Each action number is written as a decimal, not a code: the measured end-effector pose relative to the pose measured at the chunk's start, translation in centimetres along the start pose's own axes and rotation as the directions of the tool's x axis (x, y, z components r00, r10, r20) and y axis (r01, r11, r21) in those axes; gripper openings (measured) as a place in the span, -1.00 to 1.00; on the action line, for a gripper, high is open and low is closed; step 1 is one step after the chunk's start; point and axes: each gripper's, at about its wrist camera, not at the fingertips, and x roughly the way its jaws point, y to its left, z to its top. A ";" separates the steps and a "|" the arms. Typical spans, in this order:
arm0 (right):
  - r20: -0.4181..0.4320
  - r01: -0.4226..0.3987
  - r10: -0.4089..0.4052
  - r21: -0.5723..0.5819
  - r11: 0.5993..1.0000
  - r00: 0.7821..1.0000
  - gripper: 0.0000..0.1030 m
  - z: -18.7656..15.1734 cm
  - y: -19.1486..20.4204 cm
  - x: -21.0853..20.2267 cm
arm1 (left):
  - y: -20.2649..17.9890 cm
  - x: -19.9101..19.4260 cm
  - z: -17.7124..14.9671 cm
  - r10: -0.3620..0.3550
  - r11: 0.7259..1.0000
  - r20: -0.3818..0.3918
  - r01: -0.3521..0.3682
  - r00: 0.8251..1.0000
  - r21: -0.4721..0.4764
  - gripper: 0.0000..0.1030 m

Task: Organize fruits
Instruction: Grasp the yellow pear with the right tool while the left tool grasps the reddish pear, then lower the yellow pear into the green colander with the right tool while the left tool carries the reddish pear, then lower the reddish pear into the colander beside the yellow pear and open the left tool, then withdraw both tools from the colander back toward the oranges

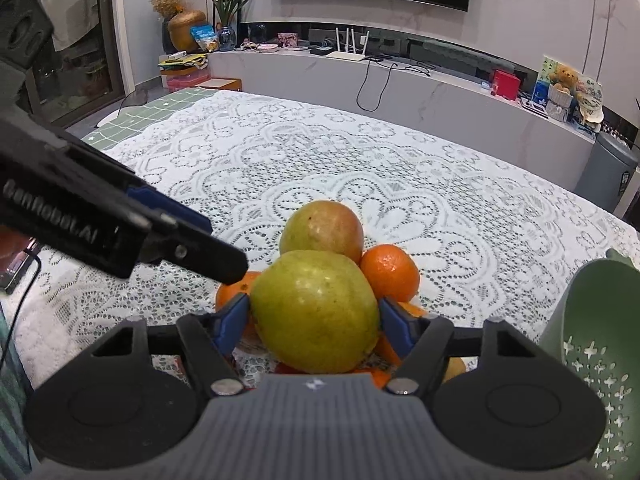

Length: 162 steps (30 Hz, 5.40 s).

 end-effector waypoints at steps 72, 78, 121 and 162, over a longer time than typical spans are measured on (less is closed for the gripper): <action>-0.352 0.224 -0.128 0.247 0.943 0.927 0.32 -3.4 -18.6 -4.0 | -8.6 1.8 7.7 -0.103 0.857 -0.120 0.150 0.987 0.494 0.61; -0.353 0.194 -0.096 0.254 0.948 0.931 0.31 -4.3 -19.2 -4.9 | -14.4 2.7 7.8 -0.129 0.799 -0.146 0.190 0.981 0.571 0.61; -0.220 0.045 -0.012 0.148 0.988 0.975 0.00 -4.8 -20.6 -9.7 | -25.5 21.0 7.0 0.264 0.559 -0.494 0.287 0.828 0.778 0.62; 0.112 0.153 -0.234 0.481 0.863 0.966 0.35 -4.7 -8.9 -15.7 | -3.3 -0.1 0.8 0.194 0.666 0.004 -0.135 0.981 0.734 0.56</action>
